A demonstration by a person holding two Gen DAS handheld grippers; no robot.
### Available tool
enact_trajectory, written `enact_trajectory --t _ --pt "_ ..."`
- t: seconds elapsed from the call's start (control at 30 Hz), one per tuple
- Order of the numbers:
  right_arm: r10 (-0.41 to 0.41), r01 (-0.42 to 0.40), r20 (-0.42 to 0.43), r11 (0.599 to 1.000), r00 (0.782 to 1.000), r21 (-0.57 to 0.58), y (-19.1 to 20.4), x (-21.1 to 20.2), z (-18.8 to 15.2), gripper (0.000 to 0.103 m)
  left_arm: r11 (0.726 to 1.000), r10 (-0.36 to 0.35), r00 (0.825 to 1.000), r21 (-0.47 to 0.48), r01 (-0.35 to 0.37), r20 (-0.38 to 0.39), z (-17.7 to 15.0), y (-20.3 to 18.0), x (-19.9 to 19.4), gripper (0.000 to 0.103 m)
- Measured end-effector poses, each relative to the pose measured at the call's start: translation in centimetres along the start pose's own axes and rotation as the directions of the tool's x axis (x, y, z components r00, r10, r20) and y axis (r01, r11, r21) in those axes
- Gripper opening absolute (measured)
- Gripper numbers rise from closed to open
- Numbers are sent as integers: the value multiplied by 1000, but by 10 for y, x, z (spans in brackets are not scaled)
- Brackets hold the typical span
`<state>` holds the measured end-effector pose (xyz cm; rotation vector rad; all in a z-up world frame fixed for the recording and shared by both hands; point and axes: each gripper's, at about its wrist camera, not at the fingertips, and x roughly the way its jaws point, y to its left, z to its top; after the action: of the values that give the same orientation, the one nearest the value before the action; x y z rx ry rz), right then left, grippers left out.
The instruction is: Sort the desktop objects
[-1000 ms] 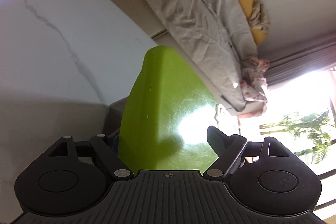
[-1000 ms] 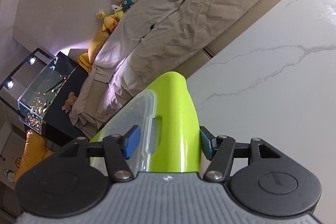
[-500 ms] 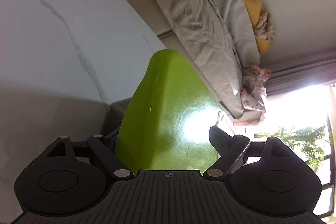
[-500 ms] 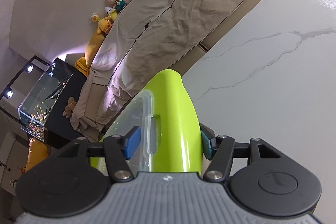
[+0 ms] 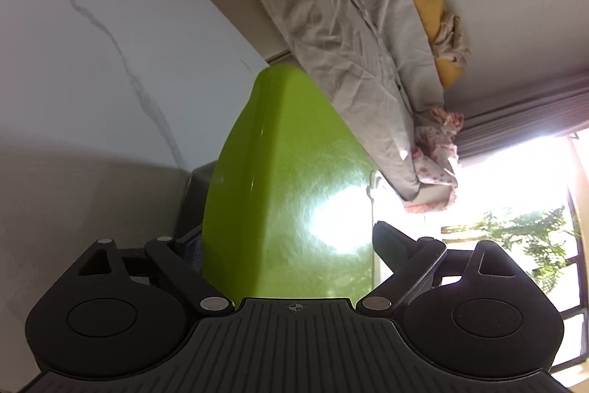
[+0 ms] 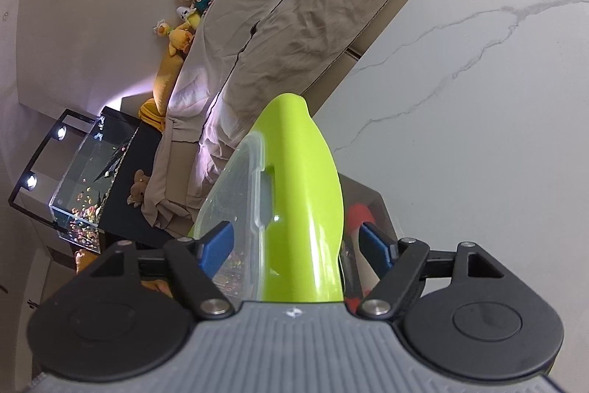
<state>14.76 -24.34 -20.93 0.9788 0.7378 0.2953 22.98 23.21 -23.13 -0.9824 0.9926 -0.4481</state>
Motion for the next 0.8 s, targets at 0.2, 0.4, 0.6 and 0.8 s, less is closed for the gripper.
enact_trajectory --t 0.2,0.4,0.6,0.8 --pt "-12 12 -18 1000 1000 -8 -1 -2 -15 79 999 -21 999 -39 20 -37 -15 14 7 94" --pt "3 -4 -26 999 1000 -35 9 -7 -19 73 1000 -15 999 25 14 33 -25 1 -9 94" --pt "-13 11 -21 996 1000 -87 18 -12 -25 57 986 94 994 131 -100 57 -46 -23 -13 92" --pt "2 -3 -36 1000 999 -28 9 -18 -30 58 962 174 981 196 -188 86 -62 -34 -10 93"
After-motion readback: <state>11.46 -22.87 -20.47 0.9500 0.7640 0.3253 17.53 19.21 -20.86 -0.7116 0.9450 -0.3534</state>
